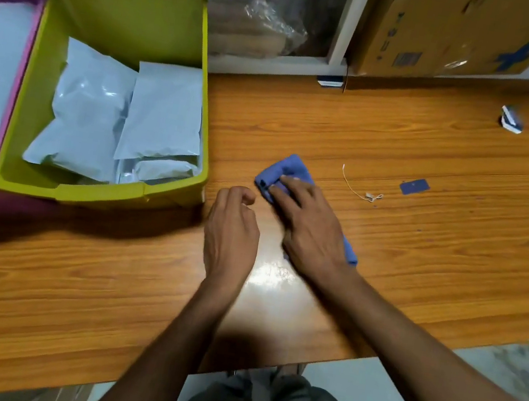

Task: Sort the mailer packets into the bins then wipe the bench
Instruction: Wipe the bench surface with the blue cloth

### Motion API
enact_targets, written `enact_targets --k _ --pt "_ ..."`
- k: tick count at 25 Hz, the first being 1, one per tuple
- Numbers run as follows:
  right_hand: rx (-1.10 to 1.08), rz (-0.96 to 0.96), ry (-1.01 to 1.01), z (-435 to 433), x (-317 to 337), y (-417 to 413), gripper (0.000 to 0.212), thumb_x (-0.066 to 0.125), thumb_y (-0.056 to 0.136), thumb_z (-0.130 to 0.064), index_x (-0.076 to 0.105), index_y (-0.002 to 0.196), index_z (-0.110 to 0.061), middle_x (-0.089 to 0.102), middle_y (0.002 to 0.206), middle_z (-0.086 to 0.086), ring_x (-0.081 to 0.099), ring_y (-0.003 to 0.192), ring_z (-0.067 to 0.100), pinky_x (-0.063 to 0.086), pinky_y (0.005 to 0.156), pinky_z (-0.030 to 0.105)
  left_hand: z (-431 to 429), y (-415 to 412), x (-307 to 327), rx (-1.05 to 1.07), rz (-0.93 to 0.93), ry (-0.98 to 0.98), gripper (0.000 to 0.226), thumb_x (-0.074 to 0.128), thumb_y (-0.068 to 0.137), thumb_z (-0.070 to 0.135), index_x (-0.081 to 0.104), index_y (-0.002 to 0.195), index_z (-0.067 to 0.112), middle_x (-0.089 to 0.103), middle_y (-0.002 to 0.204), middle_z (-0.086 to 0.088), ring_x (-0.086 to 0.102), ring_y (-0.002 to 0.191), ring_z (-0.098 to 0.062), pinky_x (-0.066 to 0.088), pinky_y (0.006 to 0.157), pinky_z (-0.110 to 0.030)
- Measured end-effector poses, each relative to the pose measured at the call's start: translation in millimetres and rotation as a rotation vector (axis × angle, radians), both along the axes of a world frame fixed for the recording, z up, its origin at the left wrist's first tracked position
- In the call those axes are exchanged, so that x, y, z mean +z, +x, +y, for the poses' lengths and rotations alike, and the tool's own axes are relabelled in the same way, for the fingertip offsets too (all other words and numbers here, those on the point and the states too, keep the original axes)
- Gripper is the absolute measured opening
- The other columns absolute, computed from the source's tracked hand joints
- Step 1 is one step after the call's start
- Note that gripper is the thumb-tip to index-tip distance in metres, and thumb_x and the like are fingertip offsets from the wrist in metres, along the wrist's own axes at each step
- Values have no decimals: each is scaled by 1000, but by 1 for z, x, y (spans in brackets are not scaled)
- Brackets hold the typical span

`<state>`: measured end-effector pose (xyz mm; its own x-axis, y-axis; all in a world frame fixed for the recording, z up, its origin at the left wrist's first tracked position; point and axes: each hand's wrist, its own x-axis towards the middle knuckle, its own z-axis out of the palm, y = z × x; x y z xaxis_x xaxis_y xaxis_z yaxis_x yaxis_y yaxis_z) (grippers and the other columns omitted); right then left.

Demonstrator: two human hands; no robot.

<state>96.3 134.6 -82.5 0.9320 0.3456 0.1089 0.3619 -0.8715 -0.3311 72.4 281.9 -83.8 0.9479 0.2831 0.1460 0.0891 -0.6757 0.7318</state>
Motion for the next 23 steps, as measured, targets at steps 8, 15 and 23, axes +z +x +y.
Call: enact_targets --k 8,15,23 --pt "-203 -53 13 -35 10 85 66 56 67 -8 63 132 -12 57 141 10 46 124 30 48 98 41 -3 5 -2 77 -7 -66 21 50 93 -1 55 99 18 56 102 1 56 97 -23 37 83 -32" --pt "10 -47 -89 0 0 107 69 60 70 -9 59 139 -14 53 147 11 48 130 32 45 103 39 -4 20 -3 120 2 -70 24 50 90 -5 59 93 17 61 98 2 58 90 -19 40 80 -33" --pt "215 -92 -36 43 -7 117 61 44 81 -25 61 138 -15 55 145 9 47 126 27 38 100 32 -12 59 -4 75 13 26 20 39 93 0 49 101 16 54 100 -4 55 87 -29 34 71 -37"
